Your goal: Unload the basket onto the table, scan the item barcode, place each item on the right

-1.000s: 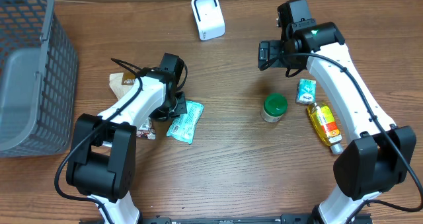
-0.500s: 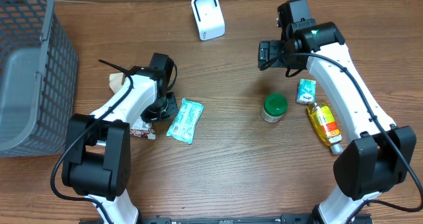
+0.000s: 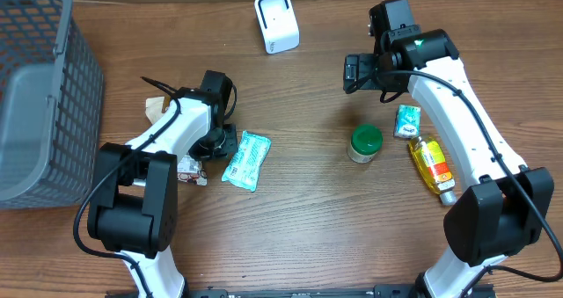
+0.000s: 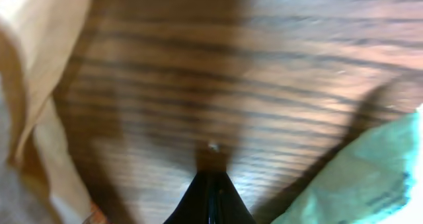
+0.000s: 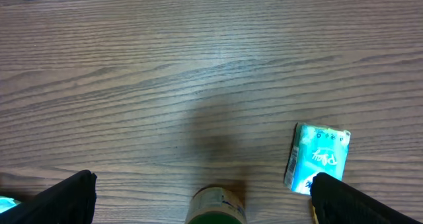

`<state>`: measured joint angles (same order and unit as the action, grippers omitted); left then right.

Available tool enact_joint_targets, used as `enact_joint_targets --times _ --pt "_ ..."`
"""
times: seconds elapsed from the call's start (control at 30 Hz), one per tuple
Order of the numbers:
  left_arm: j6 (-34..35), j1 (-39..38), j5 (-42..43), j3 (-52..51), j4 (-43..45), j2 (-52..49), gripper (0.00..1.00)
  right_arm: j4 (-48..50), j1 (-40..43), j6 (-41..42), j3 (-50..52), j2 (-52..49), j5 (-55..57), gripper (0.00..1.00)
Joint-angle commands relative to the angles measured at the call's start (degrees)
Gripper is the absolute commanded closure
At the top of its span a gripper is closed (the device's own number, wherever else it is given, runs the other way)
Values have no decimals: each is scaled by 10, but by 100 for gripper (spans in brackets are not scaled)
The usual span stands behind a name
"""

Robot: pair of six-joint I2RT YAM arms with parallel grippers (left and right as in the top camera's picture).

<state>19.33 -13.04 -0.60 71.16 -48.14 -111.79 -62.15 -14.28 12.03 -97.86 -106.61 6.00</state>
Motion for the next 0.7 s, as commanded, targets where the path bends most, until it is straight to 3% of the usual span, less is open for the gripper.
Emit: enact_joint_targets --times 0.0,0.23,0.67 --pt "-42 -4 26 22 13 -22 96 3 2 6 -6 8 4 0" --pt "-41 -18 152 22 2 -22 96 3 2 6 -6 8 4 0" --pt "-20 -73 115 28 34 -20 96 3 2 6 -6 8 4 0"
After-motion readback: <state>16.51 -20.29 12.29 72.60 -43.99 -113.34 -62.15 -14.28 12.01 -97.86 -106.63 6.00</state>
